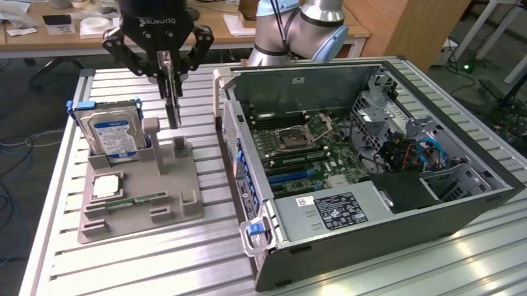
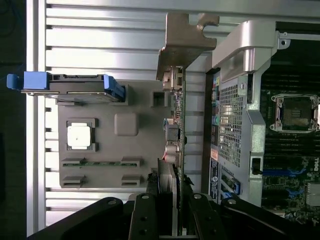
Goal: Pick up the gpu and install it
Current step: 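Pick up the gpu and move the gpu toward the slot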
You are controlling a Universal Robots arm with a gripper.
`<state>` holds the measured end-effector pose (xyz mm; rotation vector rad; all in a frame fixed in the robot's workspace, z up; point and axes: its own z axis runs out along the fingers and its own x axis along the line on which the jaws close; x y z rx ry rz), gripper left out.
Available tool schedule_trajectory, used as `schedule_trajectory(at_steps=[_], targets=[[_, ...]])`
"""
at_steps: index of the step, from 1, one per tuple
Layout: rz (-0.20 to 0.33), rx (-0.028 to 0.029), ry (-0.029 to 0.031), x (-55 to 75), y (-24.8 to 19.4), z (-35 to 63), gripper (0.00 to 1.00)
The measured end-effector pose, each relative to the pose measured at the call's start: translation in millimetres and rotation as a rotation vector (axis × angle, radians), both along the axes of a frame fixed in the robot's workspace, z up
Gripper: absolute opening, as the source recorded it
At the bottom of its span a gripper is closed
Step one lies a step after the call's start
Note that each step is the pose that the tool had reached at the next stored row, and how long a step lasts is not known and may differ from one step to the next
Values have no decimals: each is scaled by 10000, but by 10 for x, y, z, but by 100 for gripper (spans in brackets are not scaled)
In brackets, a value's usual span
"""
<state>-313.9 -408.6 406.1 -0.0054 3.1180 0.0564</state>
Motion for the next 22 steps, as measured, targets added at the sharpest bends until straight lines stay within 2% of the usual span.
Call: schedule_trajectory(at_steps=[6, 22], targets=[[-3, 0, -1, 144, 1, -1, 27], [-4, -1, 0, 752, 1, -6, 27]])
